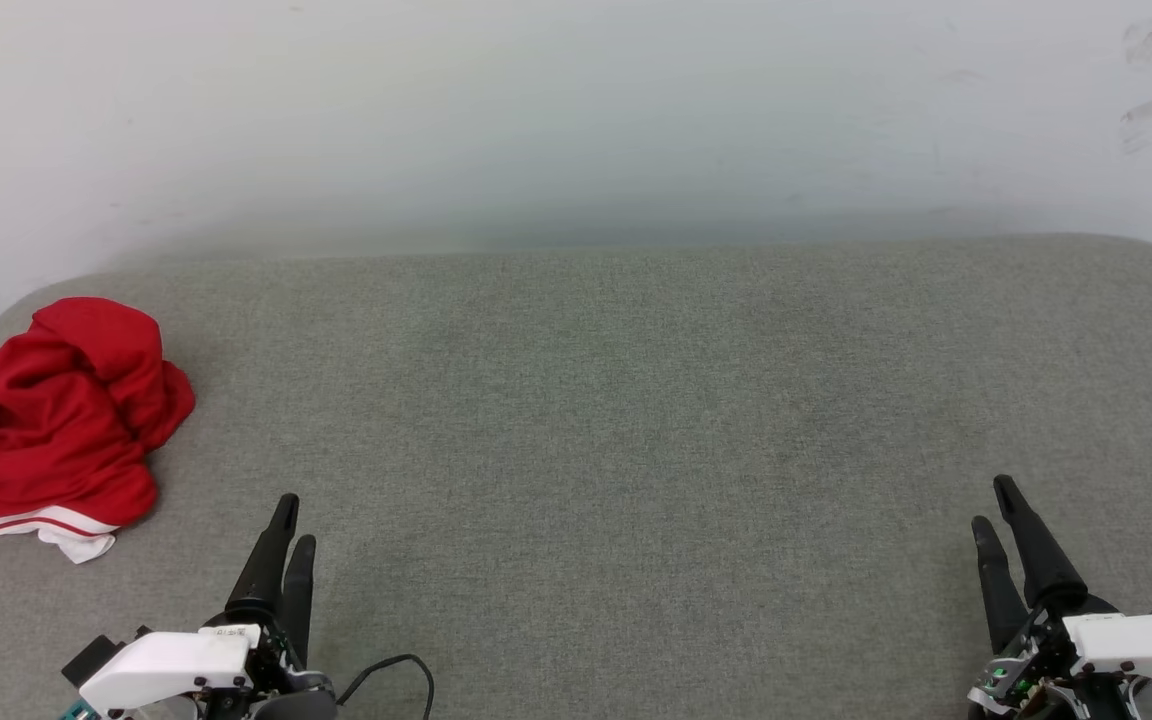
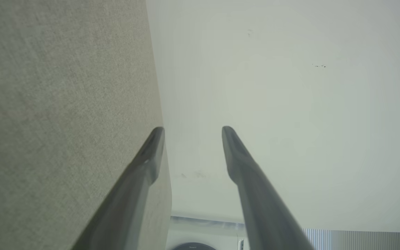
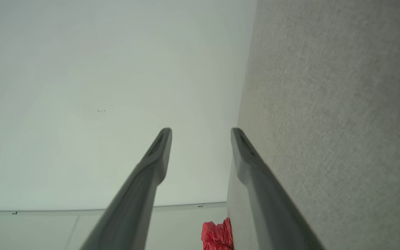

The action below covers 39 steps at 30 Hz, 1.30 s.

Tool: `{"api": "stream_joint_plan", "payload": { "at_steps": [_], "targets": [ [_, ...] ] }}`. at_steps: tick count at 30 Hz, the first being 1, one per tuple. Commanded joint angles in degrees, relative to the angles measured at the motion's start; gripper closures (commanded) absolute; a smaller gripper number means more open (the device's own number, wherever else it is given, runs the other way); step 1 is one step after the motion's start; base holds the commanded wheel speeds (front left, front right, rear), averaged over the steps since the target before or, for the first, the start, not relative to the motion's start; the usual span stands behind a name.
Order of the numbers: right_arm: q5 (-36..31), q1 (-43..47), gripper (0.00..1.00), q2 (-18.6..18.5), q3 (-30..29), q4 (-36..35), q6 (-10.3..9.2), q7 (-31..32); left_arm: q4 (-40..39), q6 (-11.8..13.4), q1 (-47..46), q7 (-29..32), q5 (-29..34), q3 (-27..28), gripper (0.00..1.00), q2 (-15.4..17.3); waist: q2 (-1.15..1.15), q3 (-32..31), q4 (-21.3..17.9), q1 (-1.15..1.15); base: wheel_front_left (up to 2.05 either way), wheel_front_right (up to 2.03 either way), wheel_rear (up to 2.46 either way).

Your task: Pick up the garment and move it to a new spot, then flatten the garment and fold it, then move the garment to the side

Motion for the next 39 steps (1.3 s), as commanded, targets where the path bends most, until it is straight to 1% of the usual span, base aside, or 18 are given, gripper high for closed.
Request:
{"api": "stream_joint_plan", "payload": {
  "at_steps": [1,7,12,19,27,28,29,33,35,39],
  "targets": [
    [-0.4,-0.5,0.00,0.0,0.3,-0.7,0.00,-0.5,-0.8,0.0,-0.4,-0.4,0.3,-0.1,0.00,0.0,0.00,0.0,0.0,0.00,0.00,0.00,0.00],
    [-2.1,0.0,0.00,0.0,1.4,-1.9,0.00,-2.3,-2.1,0.0,0.4,-2.2,1.6,-0.6,0.00,0.0,0.00,0.1,0.0,0.00,0.00,0.00,0.00],
    [-4.0,0.4,0.00,0.0,1.7,-2.5,0.00,-3.6,-3.0,-0.1,1.1,-3.6,4.0,-0.3,0.00,0.1,0.00,0.1,0.0,-0.01,0.00,0.00,0.00],
    [-9.6,0.6,0.00,0.0,0.9,-3.2,0.00,-5.4,-3.4,-0.1,1.4,-5.4,9.3,3.3,0.00,0.1,0.00,0.1,0.0,-0.01,0.00,0.00,0.00],
    [-20.2,0.4,0.00,0.0,0.6,-5.3,0.00,-7.3,-4.6,-0.1,1.1,-7.3,16.2,7.9,0.00,0.1,0.00,0.0,0.0,-0.01,0.00,0.00,0.00],
    [-24.7,0.3,0.00,0.0,0.5,-6.5,0.00,-8.0,-5.5,-0.1,1.0,-8.0,19.1,8.9,0.00,0.1,0.00,0.0,0.0,-0.01,0.00,0.00,0.00],
    [-26.2,0.3,0.00,0.0,0.1,-6.8,0.00,-8.2,-5.9,0.1,1.0,-8.2,19.9,9.2,0.00,0.1,0.00,0.0,0.0,-0.01,0.00,0.00,0.00],
    [-34.4,0.2,0.00,0.0,0.7,-8.3,0.00,-9.1,-8.1,0.6,1.0,-9.0,23.2,9.7,0.00,0.1,0.00,0.1,0.0,-0.01,0.00,0.00,0.00],
    [-38.0,0.1,0.00,0.0,1.2,-9.3,0.00,-9.5,-10.0,0.9,1.1,-9.4,25.8,9.6,0.00,0.1,0.00,0.1,0.0,-0.01,0.00,0.00,0.00],
    [-45.5,0.0,0.00,0.0,2.2,-12.0,0.00,-10.3,-13.7,3.0,1.9,-10.3,31.5,7.9,0.00,0.1,0.00,0.3,0.1,-0.01,0.00,0.00,0.00]
  ]
}}
